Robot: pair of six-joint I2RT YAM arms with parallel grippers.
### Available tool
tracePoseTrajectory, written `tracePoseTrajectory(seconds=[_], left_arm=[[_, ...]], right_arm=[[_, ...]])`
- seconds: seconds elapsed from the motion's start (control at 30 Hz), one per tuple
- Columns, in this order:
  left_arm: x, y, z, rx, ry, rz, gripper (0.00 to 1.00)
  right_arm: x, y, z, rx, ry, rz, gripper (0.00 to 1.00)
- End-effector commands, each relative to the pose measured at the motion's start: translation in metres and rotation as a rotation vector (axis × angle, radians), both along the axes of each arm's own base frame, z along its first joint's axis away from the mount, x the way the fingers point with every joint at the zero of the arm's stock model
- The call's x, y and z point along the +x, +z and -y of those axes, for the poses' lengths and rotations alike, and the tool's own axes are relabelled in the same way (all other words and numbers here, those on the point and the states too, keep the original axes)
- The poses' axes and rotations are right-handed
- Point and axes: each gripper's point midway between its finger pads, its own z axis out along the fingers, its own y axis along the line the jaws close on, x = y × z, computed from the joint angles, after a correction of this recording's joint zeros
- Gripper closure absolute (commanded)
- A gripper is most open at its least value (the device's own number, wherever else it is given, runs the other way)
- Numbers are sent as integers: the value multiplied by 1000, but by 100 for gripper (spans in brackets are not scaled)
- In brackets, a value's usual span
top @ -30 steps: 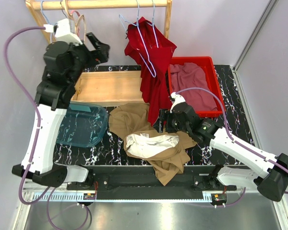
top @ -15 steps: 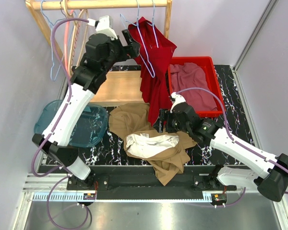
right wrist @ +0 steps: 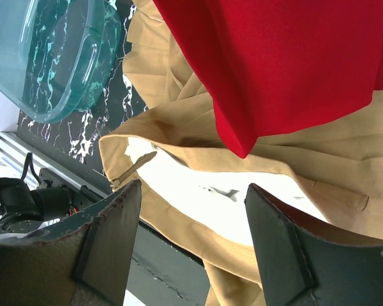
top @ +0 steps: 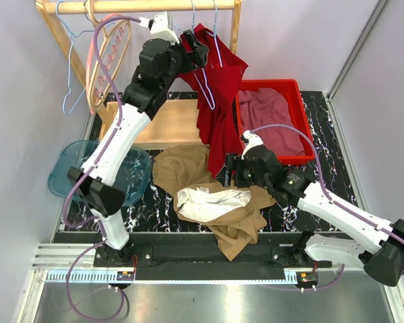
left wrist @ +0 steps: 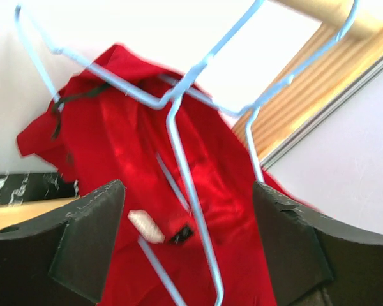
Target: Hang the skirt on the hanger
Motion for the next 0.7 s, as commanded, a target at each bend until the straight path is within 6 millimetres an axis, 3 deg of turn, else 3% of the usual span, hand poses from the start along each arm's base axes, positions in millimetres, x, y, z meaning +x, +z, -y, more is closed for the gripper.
tracePoseTrajectory(seconds=[0.0, 0.07, 0.2, 0.3, 0.43, 0.5, 0.67], left_arm=[[16, 22, 4, -30, 31, 66, 24], [22, 14, 5, -5, 41, 46, 28], [28, 6, 4, 8, 61, 31, 54], [26, 9, 2, 15, 63, 38, 69], [15, 30, -8, 17, 78, 82, 95], [10, 39, -12, 18, 87, 103, 100], [-9, 73, -27, 6, 103, 175, 100]], right_arm=[[5, 14, 5, 29, -30, 51, 26], [5, 14, 6, 26, -32, 52, 26], [7, 15, 7, 17, -39, 56, 26], [8, 14, 7, 11, -39, 56, 25], [8, 13, 7, 8, -41, 52, 25], [9, 13, 7, 8, -44, 53, 25], [9, 15, 9, 9, -52, 56, 26]])
